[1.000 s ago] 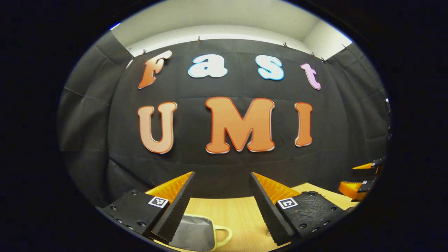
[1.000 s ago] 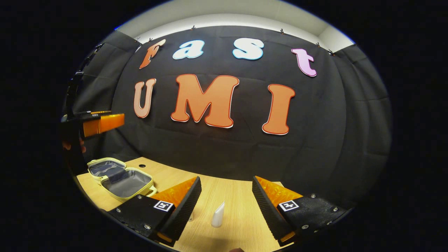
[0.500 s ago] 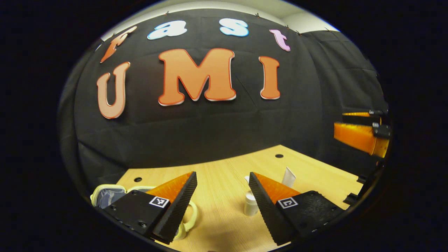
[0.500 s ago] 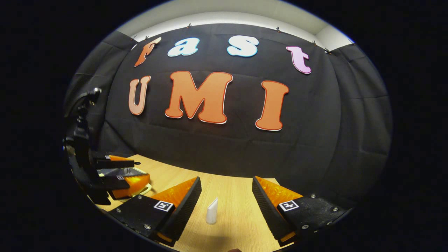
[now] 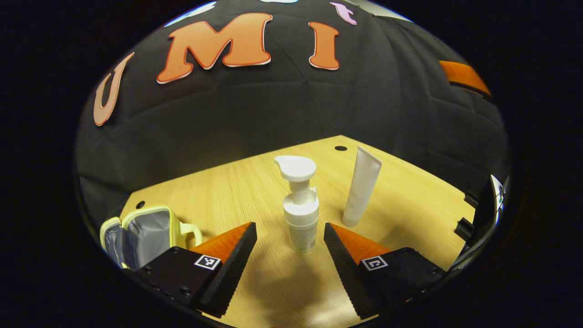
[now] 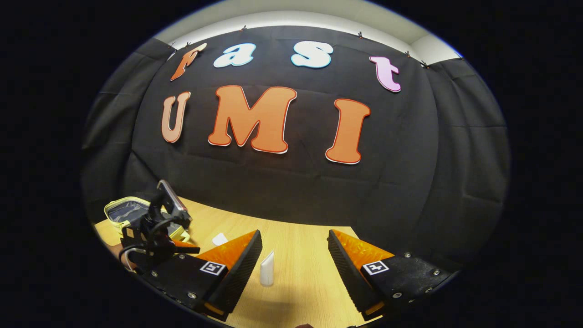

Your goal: First open the suitcase, pack the skin care products into it, and then close the suitcase.

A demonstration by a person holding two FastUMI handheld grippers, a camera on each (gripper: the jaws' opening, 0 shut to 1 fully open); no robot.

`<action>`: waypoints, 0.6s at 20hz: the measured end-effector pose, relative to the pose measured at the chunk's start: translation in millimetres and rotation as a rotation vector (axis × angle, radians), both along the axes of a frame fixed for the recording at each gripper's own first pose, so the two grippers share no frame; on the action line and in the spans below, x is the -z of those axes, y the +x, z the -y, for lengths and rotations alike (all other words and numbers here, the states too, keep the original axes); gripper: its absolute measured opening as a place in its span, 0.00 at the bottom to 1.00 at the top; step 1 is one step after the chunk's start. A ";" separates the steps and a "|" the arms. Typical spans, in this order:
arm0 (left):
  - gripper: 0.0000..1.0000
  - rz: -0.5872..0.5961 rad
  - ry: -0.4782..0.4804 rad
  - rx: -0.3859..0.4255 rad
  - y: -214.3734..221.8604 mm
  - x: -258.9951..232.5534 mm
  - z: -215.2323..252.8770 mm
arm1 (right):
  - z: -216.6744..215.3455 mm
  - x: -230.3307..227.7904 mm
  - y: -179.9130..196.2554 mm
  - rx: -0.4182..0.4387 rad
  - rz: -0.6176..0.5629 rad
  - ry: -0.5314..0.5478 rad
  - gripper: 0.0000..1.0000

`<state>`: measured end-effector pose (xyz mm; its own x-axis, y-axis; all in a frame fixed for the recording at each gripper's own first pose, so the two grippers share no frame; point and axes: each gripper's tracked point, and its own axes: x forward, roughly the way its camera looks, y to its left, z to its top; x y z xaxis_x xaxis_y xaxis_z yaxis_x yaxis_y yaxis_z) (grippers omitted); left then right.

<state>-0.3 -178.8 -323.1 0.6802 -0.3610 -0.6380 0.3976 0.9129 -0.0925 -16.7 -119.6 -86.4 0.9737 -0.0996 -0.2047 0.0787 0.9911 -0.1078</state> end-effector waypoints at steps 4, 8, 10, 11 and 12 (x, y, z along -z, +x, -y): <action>0.97 -0.078 0.004 0.015 6.3 38.5 10.7 | 8.3 1.2 -3.0 0.023 -0.015 -0.010 0.94; 0.96 -0.064 0.008 0.030 23.1 53.4 19.5 | 19.1 3.3 -7.6 0.052 -0.032 -0.029 0.94; 0.96 -0.060 0.002 0.035 31.2 60.7 25.8 | 22.7 5.1 -8.2 0.064 -0.042 -0.037 0.94; 0.97 -0.060 -0.008 0.037 32.3 64.4 29.7 | 23.9 6.5 -9.5 0.067 -0.049 -0.038 0.94; 0.97 -0.065 -0.016 0.041 34.1 67.6 32.8 | 25.5 7.9 -10.4 0.074 -0.056 -0.038 0.93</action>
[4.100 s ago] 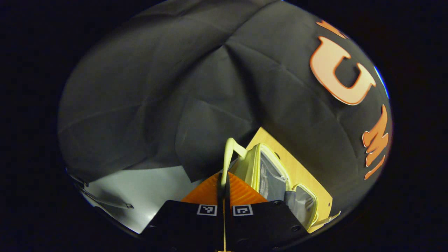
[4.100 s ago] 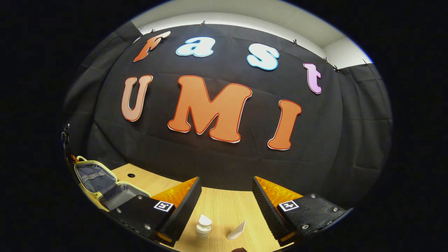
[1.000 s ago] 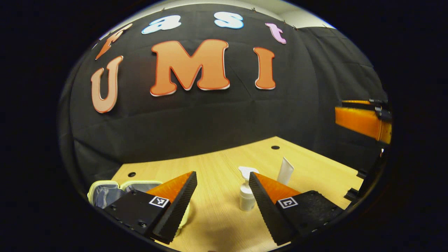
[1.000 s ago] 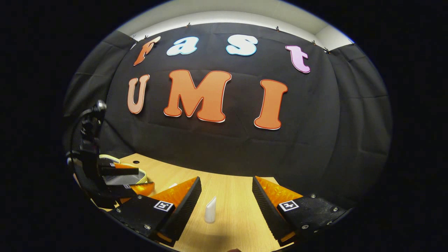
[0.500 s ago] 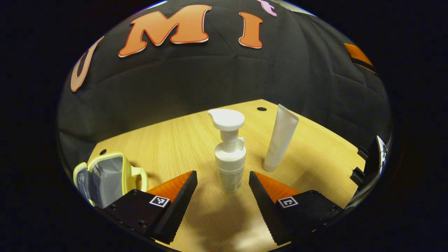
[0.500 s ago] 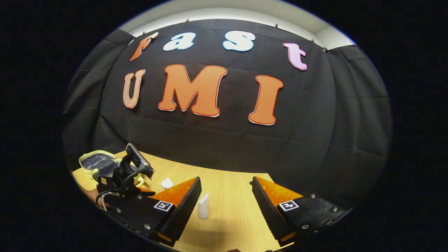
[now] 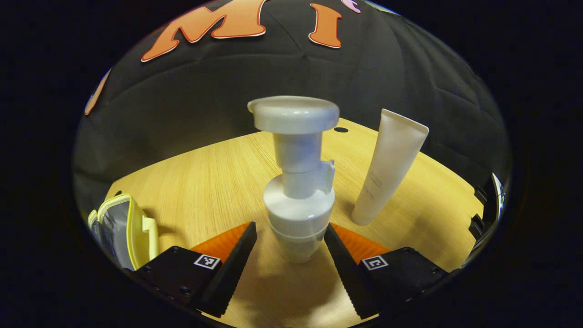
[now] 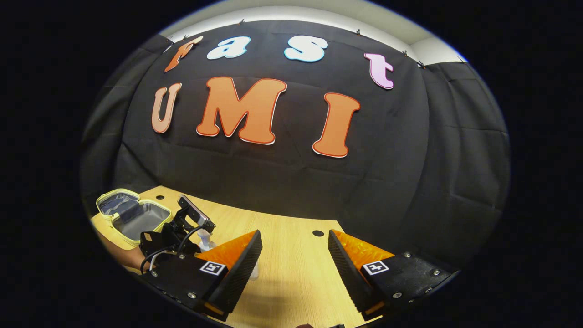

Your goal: First open the suitcase, pack the skin care products into it, and then close the suitcase.

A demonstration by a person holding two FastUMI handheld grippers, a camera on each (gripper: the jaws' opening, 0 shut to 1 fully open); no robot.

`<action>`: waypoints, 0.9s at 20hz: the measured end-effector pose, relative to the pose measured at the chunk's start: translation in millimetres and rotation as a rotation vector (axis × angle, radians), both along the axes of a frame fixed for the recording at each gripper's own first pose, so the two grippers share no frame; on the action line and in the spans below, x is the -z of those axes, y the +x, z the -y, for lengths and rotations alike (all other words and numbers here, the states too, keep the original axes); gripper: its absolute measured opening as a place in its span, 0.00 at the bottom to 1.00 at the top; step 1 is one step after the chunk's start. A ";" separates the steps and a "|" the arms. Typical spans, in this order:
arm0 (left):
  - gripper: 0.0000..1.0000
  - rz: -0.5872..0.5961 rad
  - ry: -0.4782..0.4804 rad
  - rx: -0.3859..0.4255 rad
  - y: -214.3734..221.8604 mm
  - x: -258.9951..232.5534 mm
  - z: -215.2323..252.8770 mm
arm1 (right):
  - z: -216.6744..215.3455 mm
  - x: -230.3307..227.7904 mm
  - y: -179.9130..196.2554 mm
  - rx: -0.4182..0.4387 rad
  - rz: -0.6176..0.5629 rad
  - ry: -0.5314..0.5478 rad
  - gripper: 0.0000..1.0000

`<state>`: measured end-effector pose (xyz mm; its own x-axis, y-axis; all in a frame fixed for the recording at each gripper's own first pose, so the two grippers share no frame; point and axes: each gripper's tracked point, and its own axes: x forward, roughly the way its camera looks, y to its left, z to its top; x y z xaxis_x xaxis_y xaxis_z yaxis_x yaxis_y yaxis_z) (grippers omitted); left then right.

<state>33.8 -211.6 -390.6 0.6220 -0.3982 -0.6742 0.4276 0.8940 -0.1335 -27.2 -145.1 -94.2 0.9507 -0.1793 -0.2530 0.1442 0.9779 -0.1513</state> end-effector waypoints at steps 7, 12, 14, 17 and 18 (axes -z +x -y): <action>0.91 0.000 -0.062 -0.012 12.8 6.4 13.9 | -3.1 9.4 -2.8 0.004 -0.038 -0.021 0.93; 0.63 -0.037 -0.013 -0.029 12.3 8.3 9.2 | -8.9 21.7 -3.8 -0.007 -0.065 -0.006 0.94; 0.61 -0.058 -0.005 -0.033 7.6 6.4 4.2 | -13.9 30.3 -1.1 -0.019 -0.082 0.007 0.94; 0.59 -0.061 -0.021 -0.054 -0.1 -5.7 -7.8 | -20.3 44.2 2.0 -0.044 -0.109 0.006 0.94; 0.59 -0.060 -0.026 -0.064 -1.3 -12.5 -14.3 | -22.5 48.9 3.3 -0.053 -0.119 0.007 0.94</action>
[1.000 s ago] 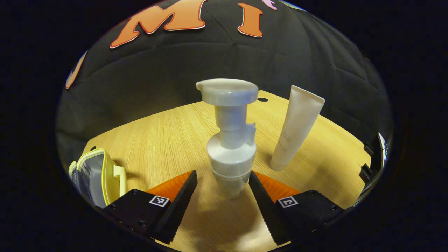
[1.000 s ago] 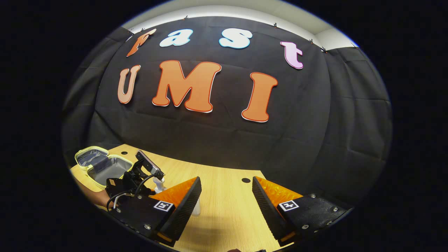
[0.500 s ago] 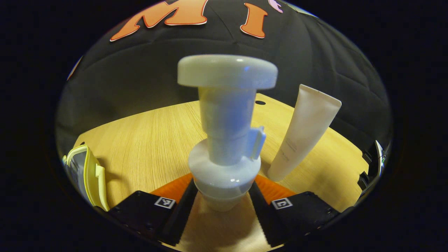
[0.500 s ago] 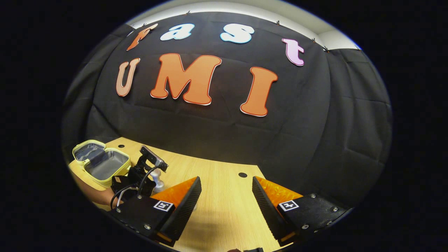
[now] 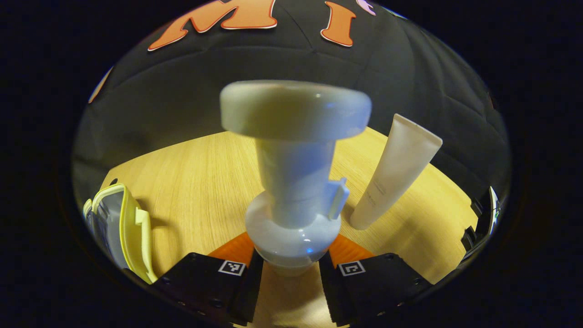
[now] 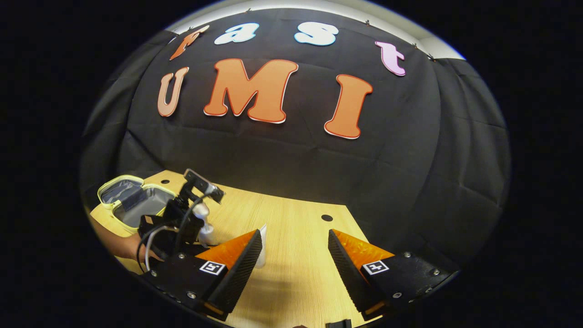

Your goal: First open the suitcase, pack the skin care products into it, and then close the suitcase.

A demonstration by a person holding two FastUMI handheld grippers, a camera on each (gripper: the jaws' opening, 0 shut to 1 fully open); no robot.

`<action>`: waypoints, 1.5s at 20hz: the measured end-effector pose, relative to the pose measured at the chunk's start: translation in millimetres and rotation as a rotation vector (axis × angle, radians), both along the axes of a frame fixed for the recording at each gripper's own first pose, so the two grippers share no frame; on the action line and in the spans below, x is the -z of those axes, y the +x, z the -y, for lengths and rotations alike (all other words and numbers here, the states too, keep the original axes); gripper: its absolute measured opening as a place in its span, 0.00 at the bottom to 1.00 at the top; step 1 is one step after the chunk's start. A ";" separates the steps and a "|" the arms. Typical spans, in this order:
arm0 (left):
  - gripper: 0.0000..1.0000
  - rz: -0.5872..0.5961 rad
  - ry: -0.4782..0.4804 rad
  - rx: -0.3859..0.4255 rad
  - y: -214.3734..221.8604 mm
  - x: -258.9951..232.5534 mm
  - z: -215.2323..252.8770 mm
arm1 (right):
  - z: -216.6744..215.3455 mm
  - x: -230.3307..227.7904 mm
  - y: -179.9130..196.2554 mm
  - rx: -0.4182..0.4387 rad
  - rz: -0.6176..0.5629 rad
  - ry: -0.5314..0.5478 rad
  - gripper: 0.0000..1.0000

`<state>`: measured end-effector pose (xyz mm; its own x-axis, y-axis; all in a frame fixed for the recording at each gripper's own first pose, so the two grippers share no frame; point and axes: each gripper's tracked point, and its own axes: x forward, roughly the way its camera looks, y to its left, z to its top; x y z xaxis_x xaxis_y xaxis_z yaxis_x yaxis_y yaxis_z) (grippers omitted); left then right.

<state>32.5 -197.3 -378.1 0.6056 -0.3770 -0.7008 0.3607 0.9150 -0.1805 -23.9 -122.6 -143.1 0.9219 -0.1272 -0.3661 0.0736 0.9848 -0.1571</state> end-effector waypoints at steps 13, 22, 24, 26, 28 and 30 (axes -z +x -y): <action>0.59 0.092 0.059 -0.250 -21.0 -119.7 -146.9 | -32.3 86.4 21.3 -0.093 -0.159 0.047 0.94; 0.59 0.020 0.091 -0.424 -59.8 -145.1 -267.3 | -44.0 162.3 33.6 -0.115 -0.323 0.064 0.94; 0.59 -0.027 0.090 -0.453 -67.8 -139.9 -288.4 | -45.1 177.2 38.5 -0.113 -0.360 0.073 0.95; 0.58 -0.066 0.095 -0.473 -74.5 -134.5 -309.2 | -46.6 191.8 47.1 -0.109 -0.391 0.089 0.95; 0.59 -0.095 0.093 -0.473 -75.4 -133.3 -325.0 | -47.5 201.4 56.0 -0.099 -0.409 0.096 0.95; 0.59 -0.142 0.081 -0.469 -74.5 -127.1 -331.1 | -46.5 213.6 62.4 -0.080 -0.430 0.108 0.95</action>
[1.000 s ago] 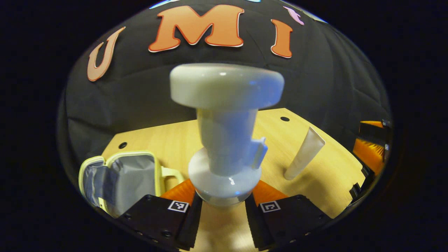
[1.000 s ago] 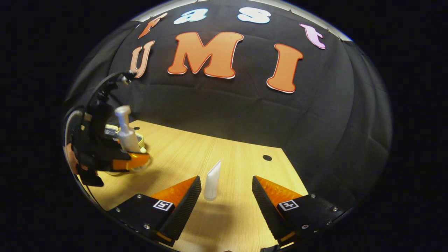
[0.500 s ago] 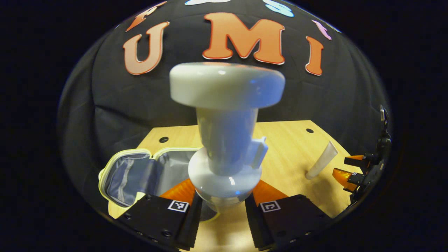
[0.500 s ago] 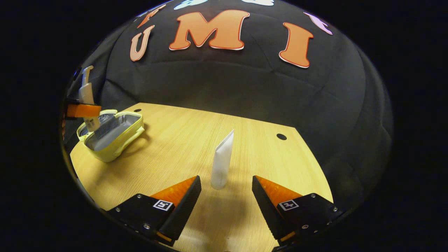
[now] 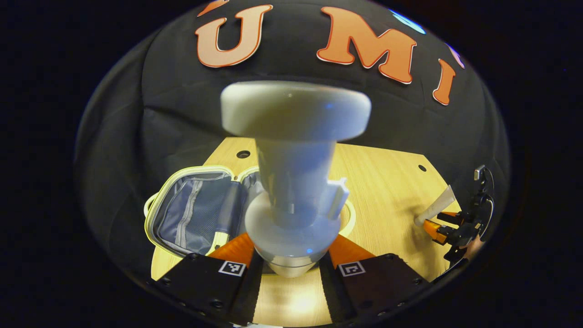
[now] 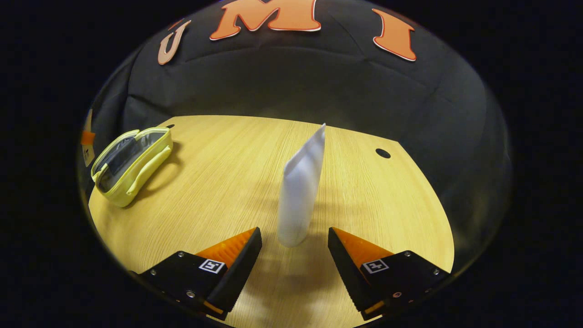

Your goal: First open the suitcase, pack the skin care products into it, and then close the suitcase.

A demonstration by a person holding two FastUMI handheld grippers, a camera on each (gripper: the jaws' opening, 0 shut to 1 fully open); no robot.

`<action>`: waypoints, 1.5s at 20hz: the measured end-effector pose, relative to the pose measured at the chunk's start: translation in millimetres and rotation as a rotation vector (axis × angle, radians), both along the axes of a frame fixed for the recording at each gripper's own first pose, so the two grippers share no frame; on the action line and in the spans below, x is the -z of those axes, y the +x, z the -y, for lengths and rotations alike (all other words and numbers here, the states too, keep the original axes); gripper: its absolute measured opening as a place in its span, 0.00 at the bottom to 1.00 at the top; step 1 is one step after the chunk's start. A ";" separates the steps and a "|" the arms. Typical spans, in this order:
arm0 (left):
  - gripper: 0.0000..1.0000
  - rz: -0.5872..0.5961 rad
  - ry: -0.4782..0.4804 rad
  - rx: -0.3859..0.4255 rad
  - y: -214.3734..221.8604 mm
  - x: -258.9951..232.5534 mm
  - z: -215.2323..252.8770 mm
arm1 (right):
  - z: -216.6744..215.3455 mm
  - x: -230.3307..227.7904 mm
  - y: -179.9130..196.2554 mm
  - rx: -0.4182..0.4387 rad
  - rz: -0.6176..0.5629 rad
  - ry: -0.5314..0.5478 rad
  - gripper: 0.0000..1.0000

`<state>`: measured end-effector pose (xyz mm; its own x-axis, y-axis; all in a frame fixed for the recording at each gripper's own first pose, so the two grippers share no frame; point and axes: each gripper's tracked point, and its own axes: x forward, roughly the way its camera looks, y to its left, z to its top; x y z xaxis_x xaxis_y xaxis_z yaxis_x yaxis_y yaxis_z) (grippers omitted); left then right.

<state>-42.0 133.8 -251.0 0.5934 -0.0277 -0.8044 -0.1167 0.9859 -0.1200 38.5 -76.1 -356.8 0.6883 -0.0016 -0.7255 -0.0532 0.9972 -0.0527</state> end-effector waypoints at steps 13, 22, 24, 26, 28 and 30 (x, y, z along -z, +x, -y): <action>0.60 -0.497 -0.178 0.060 7.8 121.0 -23.6 | -0.4 31.5 35.7 0.127 -0.041 0.065 0.80; 0.59 -0.728 -0.090 0.147 5.0 177.7 -50.2 | -7.5 40.2 43.4 0.150 -0.063 0.074 0.54; 0.59 -0.752 -0.083 0.142 5.8 184.3 -49.8 | -8.6 40.4 44.2 0.154 -0.084 0.094 0.53; 0.60 -0.750 -0.084 0.147 9.7 189.1 -50.6 | -9.7 36.5 44.2 0.177 -0.107 0.109 0.49; 0.59 -0.754 -0.083 0.159 10.7 191.2 -50.6 | -16.7 22.2 48.5 0.184 -0.099 0.132 0.47; 0.59 -0.763 -0.084 0.168 11.2 192.0 -49.7 | -28.3 4.9 48.7 0.178 -0.087 0.152 0.46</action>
<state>-30.8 183.6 -443.0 -0.1397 -0.1469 -0.9792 -0.0465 0.9888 -0.1417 87.3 -47.8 -361.7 0.6221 -0.0039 -0.7829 0.1263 0.9874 0.0953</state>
